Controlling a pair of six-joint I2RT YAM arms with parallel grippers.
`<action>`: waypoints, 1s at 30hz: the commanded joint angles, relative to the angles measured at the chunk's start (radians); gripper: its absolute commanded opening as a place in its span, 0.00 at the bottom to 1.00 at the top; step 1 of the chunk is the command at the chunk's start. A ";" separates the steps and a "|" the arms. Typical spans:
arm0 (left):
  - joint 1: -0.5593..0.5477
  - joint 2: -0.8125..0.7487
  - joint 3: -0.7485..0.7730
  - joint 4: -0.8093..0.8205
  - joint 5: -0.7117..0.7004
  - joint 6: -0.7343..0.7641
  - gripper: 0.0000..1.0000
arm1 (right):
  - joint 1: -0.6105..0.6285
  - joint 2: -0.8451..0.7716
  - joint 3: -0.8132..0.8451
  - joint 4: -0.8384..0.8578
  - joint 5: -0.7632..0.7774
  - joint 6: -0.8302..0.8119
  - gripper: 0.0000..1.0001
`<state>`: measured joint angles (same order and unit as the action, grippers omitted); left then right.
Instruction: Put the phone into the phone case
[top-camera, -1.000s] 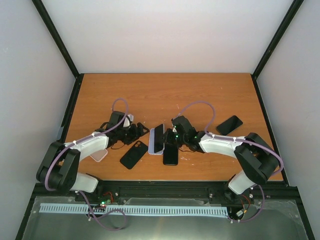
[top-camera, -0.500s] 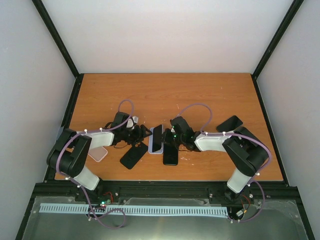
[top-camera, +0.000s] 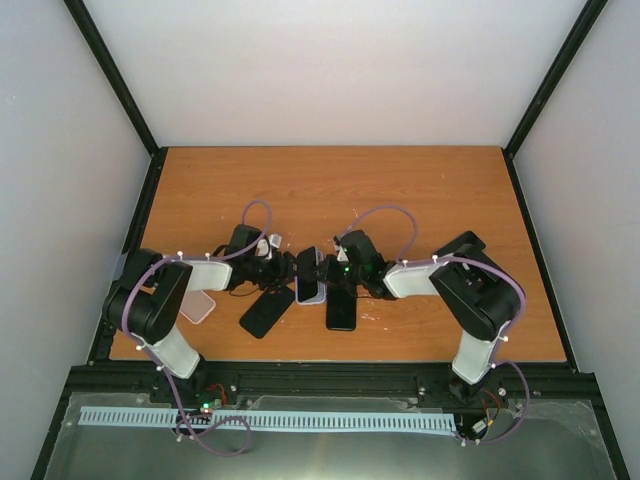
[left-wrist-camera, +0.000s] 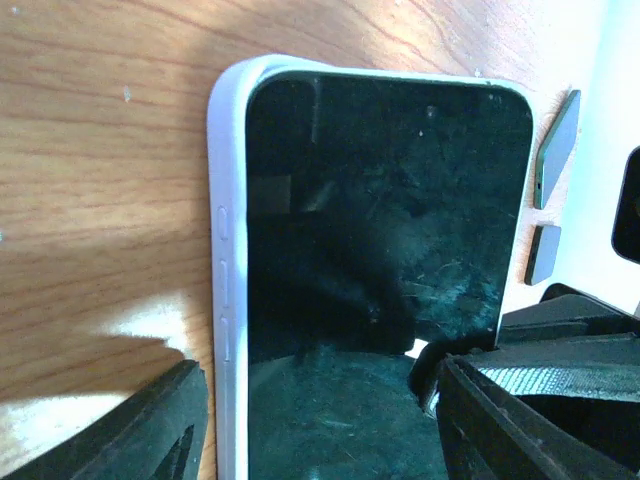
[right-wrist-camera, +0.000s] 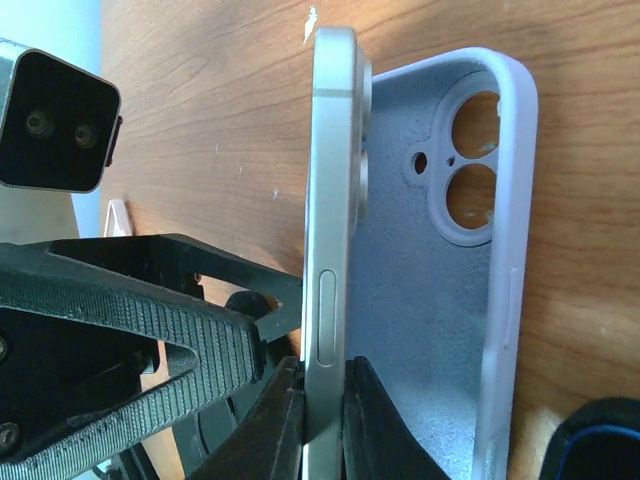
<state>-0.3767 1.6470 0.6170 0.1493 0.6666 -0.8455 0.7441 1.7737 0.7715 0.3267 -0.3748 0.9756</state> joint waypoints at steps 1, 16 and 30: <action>0.004 0.013 -0.003 0.009 0.013 0.000 0.62 | -0.010 0.056 0.010 0.048 -0.035 -0.027 0.04; 0.004 -0.022 -0.028 -0.010 -0.038 -0.020 0.50 | -0.048 -0.037 0.028 -0.114 0.014 -0.104 0.28; 0.004 -0.020 0.007 -0.065 -0.088 -0.001 0.48 | -0.058 -0.056 0.096 -0.263 0.073 -0.191 0.49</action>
<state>-0.3748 1.6211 0.5991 0.1165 0.6086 -0.8627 0.6918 1.6665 0.8284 0.0917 -0.3214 0.7990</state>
